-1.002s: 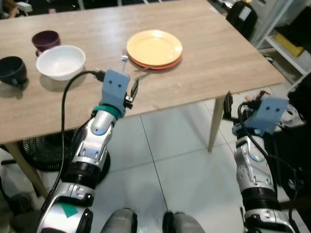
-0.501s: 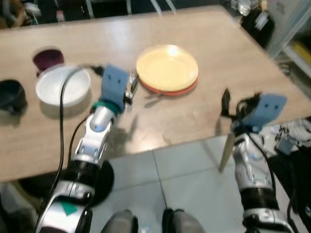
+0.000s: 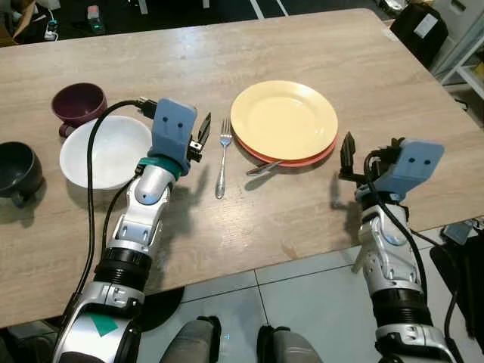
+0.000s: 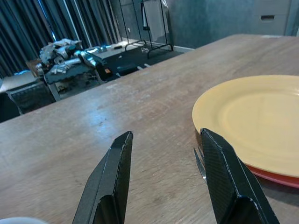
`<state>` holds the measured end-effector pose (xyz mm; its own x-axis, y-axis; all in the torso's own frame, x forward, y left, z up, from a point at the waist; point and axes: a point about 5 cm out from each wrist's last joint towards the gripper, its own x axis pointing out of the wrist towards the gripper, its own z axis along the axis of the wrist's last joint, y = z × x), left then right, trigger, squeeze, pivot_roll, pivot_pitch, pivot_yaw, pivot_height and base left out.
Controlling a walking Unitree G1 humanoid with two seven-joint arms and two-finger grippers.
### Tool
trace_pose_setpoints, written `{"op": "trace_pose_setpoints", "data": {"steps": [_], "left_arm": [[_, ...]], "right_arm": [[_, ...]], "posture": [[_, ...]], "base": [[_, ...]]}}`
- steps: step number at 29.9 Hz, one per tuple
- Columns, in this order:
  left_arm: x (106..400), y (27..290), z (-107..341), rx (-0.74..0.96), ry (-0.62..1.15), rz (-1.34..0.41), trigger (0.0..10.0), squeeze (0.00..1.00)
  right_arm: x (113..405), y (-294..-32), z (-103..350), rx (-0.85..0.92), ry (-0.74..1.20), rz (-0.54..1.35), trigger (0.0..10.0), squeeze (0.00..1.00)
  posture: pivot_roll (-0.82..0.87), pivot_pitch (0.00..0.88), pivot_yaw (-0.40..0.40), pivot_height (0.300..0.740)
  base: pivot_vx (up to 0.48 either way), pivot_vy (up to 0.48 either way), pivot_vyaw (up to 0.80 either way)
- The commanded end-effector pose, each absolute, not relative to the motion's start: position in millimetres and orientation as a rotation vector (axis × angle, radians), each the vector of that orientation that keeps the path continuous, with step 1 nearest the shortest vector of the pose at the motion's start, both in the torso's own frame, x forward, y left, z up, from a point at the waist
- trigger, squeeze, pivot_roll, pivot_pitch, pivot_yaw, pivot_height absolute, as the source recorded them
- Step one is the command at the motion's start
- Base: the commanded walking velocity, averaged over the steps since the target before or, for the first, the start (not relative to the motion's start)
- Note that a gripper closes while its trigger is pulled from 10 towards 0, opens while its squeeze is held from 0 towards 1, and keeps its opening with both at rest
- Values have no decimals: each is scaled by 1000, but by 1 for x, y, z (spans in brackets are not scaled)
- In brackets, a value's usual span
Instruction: Setting the table
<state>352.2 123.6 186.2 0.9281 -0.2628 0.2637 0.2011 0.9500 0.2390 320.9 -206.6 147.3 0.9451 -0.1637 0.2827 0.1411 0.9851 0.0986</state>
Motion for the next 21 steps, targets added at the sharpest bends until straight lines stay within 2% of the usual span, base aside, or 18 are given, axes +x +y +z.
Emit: {"op": "trace_pose_setpoints", "data": {"steps": [1, 13, 21], "left_arm": [[350, 121, 182, 211, -281, -256, 10000, 0], [355, 125, 177, 249, -221, -264, 10000, 0], [355, 126, 179, 182, -217, -252, 10000, 0]], "right_arm": [[318, -210, 140, 76, -265, -174, 10000, 0], [318, -209, 142, 73, -270, -166, 10000, 0], [317, -209, 141, 69, -264, -163, 10000, 0]], "posture": [[130, 52, 50, 740], [130, 51, 48, 740], [128, 52, 45, 740]], "base": [[0, 0, 0], [0, 0, 0], [0, 0, 0]]}}
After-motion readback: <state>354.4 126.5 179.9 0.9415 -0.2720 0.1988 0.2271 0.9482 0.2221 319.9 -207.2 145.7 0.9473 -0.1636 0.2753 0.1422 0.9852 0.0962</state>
